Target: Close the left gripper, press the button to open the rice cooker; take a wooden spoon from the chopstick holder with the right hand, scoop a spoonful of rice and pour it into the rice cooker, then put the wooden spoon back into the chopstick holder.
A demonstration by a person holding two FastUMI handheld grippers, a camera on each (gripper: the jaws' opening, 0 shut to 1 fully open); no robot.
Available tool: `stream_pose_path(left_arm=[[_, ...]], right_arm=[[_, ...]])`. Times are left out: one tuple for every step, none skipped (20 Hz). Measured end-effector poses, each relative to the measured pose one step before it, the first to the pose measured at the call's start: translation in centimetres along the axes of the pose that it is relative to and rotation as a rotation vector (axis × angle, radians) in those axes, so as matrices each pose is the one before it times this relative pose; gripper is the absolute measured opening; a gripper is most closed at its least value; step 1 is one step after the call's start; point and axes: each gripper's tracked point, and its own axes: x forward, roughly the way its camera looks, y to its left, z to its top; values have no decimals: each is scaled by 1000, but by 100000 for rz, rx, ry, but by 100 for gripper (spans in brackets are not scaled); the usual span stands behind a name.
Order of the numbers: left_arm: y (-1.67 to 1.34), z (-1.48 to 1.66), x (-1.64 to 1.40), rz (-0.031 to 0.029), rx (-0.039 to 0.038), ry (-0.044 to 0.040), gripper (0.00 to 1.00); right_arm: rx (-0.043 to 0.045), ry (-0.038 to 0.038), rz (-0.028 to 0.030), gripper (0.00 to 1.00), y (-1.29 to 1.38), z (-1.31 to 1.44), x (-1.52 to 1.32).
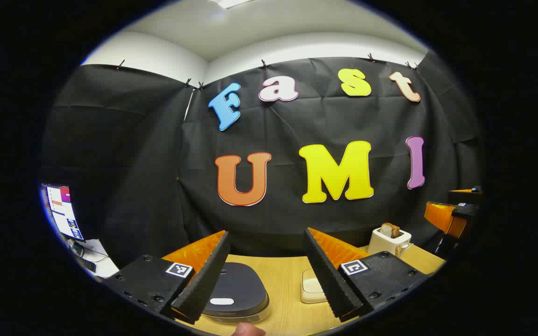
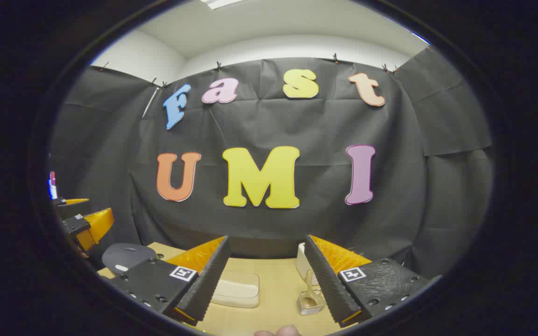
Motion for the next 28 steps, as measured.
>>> stream_pose_path(left_arm=[[123, -29, 10, 754, 48, 191, 99], [112, 10, -35, 738, 293, 88, 99], [21, -8, 117, 565, 208, 27, 99], [253, -97, -70, 352, -30, 422, 99], [94, -42, 41, 322, 36, 227, 99], [54, 164, -12, 414, 26, 48, 99], [294, -6, 59, 479, 139, 28, 99], [197, 10, -149, 627, 67, 77, 99], [170, -101, 32, 422, -51, 294, 99], [145, -70, -23, 440, -46, 446, 99], [284, -193, 1, 756, 88, 701, 99], [318, -102, 53, 953, 101, 597, 99], [307, 25, -25, 876, -153, 91, 99], [248, 96, -50, 686, -190, -101, 99], [89, 64, -51, 578, -100, -143, 95], [32, -39, -26, 449, -151, 123, 99], [-121, -60, 67, 177, -54, 324, 99], [87, -171, -23, 523, -65, 455, 99], [82, -190, 68, 930, 125, 748, 99], [-52, -41, 55, 288, -70, 368, 99], [-104, -135, 85, -59, -215, 495, 99], [-108, -103, -25, 171, -107, 440, 99], [8, 46, 71, 277, -68, -17, 99], [118, 19, -121, 485, -218, -162, 99], [19, -228, -112, 57, -625, 19, 99], [-164, -790, -55, -791, -640, 1706, 99], [46, -1037, -36, -76, -385, 2657, 99], [104, -918, -183, 446, -259, 2411, 99]], right_arm=[[-15, -356, -23, 97, -97, 86, 3], [298, -223, 257, 97, 73, 51, 14], [320, -86, 216, 95, 42, 32, 99], [152, 193, 483, 95, 96, -40, 176], [12, 202, 765, 95, 291, -1, 189], [-80, 169, 775, 95, 280, -59, 116], [-40, 45, 817, 97, 286, 63, 212], [-222, 14, 870, 95, 219, -69, 132], [-291, -72, 677, 95, 149, 31, 171], [-376, -71, 502, 95, 177, 92, 27], [-522, 151, 172, 95, -41, 29, 102], [-369, 44, 184, 97, -30, -73, 15], [-81, -212, -179, 97, -207, 60, 92], [285, -128, -161, 97, -173, -74, 162], [323, 25, 53, 97, -58, 31, 97], [12, 357, 84, 97, -41, -158, 63], [28, 274, 245, 95, -79, -56, 91], [185, 113, 405, 95, 86, -44, -61], [-28, 19, 898, 97, 128, 5, 113], [-406, 37, 801, 97, 57, -90, 96], [-364, 230, 140, 97, -224, -145, 129], [-110, 353, -17, 97, -193, -131, 161], [23, 467, -66, 97, -122, -1, 60], [-33, 315, 15, 97, -33, -80, -71], [-338, -41, 15, 95, -92, 39, 91], [-873, -175, -175, 95, -105, 42, 47], [-770, -98, -6, 95, -127, 58, -8], [-542, -192, -21, 95, -149, -58, -39]])
